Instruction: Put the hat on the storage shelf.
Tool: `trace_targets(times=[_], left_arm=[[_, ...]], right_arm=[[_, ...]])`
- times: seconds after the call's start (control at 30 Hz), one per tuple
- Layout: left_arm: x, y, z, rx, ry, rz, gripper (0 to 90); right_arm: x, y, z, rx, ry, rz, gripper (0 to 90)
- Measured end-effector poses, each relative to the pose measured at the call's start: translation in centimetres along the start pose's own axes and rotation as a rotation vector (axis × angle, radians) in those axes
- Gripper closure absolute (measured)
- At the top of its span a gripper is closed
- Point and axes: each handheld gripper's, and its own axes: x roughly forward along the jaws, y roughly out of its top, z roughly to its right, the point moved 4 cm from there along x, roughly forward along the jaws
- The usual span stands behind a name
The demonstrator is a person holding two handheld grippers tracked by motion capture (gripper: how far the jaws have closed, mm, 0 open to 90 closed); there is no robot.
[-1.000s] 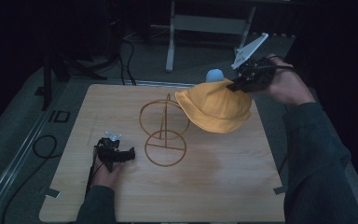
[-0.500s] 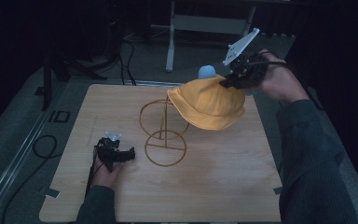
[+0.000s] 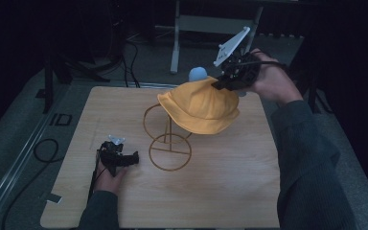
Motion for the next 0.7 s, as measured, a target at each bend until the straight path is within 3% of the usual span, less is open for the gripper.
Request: trace_targets(times=[0.7], left_arm=[[0.0,0.0,0.0,0.000,0.000,0.000,0.0]], right_arm=[[3.3,3.9,-1.8,-0.065,0.059,-0.013,84.0]])
